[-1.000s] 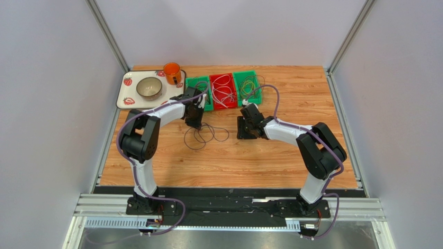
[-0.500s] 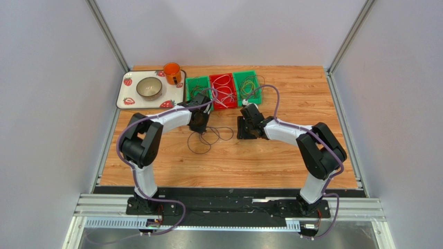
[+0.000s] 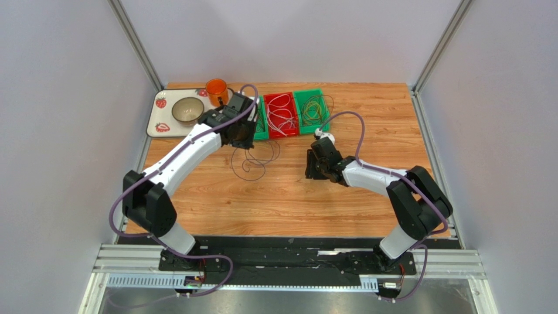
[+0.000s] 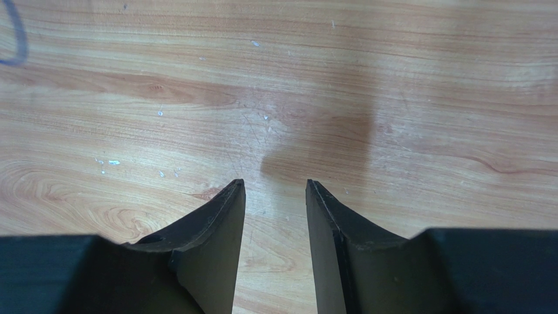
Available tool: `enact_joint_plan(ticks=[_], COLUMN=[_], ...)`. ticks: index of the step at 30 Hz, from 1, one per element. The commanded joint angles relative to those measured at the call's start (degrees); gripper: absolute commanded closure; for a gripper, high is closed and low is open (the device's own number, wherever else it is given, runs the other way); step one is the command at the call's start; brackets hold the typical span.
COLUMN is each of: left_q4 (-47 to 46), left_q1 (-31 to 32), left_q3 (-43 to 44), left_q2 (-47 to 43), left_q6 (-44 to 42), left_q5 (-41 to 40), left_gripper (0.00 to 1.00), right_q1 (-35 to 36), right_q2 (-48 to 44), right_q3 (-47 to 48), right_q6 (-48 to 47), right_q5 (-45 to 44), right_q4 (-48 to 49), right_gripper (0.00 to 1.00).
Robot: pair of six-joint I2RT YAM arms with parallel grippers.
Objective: Untangle the cables
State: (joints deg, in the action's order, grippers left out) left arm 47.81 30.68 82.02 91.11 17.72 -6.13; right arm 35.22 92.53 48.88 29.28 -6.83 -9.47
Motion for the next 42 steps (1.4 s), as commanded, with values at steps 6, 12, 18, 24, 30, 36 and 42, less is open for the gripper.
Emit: enact_joint_plan(ticks=[6,12,18,24,30,36,42], left_q4=[12.2,18.1,16.8,10.1,-1.3,-7.5,-15.5], left_q1=[0.2,0.2,0.0,-3.2,-6.7,-8.5,-10.7], left_q3=[24.2,43.0,49.9,46.9,37.8,31.4,26.1], left_q2=[-1.9,3.3,6.6,9.3,8.5,10.0,13.2], left_q6=[0.3,-0.8,-2.1,-0.9,0.6,2.0,3.7], left_q5=[-8.1,-14.5,-16.9,-17.4,-12.5,-11.1,-4.1], left_gripper=[1.00,1.00,1.00,1.00,1.00,1.00,1.00], right_q1=[0.4,0.3,0.3,0.4,0.3,0.2,0.3], right_q2=[-3.4,-3.6,-3.6,-3.6,-3.3,-3.3,-3.0], right_q3=[-1.4,-1.7,-1.5,-1.5,-1.5,-1.3,-1.1], right_q6=[1.5,1.4,1.4,1.4,1.3,1.4,1.2], right_q5=[-2.9,-2.8,-2.7,-2.7,-2.6,-2.6,-2.5], right_q4=[5.0,5.3,5.2,5.2,5.1,5.1,4.9], right_gripper=[0.57,0.57,0.57,0.57,0.57,0.57,0.57])
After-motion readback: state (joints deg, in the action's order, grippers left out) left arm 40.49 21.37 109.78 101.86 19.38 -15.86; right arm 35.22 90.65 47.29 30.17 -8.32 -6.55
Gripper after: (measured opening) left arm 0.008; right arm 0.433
